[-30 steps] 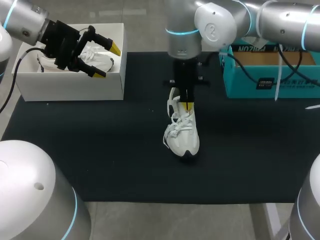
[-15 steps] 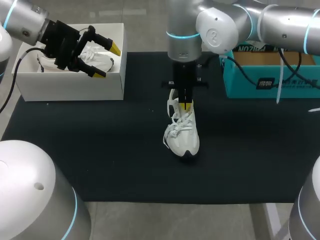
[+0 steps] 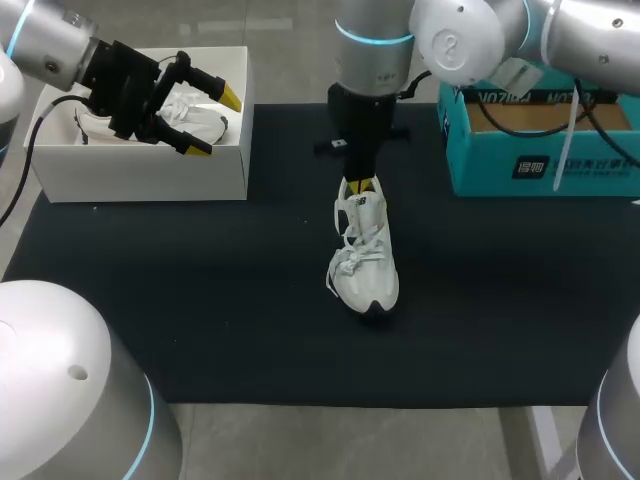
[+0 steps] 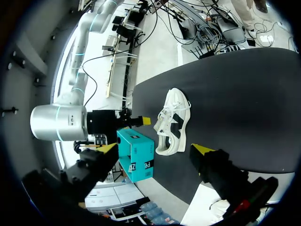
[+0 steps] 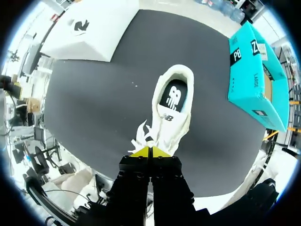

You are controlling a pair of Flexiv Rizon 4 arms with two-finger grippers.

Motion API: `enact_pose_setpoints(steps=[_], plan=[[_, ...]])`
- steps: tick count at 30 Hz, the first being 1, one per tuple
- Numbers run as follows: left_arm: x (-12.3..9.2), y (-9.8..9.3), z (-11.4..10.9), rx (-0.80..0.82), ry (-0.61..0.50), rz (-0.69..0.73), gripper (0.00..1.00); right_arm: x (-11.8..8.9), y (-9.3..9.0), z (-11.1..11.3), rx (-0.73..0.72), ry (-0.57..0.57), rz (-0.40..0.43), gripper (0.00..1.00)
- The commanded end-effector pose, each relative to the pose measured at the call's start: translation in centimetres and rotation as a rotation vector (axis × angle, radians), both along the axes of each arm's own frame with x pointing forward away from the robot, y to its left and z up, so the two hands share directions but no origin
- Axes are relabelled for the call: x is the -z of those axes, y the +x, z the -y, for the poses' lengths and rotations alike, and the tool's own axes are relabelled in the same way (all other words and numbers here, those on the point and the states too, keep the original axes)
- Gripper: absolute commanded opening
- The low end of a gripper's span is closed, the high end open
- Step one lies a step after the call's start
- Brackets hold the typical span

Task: Take the shoe out of the shoebox, open the shoe tongue, remove and reinsert the insole, then place the shoe into the shoebox

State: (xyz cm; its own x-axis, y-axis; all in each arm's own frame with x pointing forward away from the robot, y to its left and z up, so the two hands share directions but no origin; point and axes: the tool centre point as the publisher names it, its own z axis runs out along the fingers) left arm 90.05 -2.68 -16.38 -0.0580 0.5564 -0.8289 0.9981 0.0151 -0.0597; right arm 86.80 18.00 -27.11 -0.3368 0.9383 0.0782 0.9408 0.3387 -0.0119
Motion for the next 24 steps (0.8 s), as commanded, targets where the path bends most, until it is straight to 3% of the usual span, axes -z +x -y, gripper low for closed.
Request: enact_pose_setpoints(steps=[1,6,8,9,14,18,24], plan=[[0.0,0.0,0.0,0.001,0.002,0.0,1.0,0.3,-0.3,0.7,-0.461,0.145,0.124,0.0],[0.0,0.0,0.0,0.001,0.002,0.0,1.0,0.3,-0.3,0.7,-0.461,0.145,0.124,0.0],[0.0,0.0,0.0,0.001,0.002,0.0,1.0,-0.1,1.1,0.9,-0.642,0.112,0.198,0.0],[0.0,0.0,0.0,0.001,0.002,0.0,1.0,-0.3,1.5,1.2,-0.633,0.089,0.208,0.0],[0.0,0.0,0.0,0.001,0.002,0.0,1.0,-1.6,4.2,1.7,-0.93,-0.022,0.258,0.0],[0.0,0.0,0.0,0.001,0.002,0.0,1.0,-1.8,5.7,1.6,-1.032,-0.115,0.253,0.0],[0.0,0.0,0.0,0.001,0.002,0.0,1.0,-0.8,7.5,1.2,-1.131,-0.126,0.248,0.03]])
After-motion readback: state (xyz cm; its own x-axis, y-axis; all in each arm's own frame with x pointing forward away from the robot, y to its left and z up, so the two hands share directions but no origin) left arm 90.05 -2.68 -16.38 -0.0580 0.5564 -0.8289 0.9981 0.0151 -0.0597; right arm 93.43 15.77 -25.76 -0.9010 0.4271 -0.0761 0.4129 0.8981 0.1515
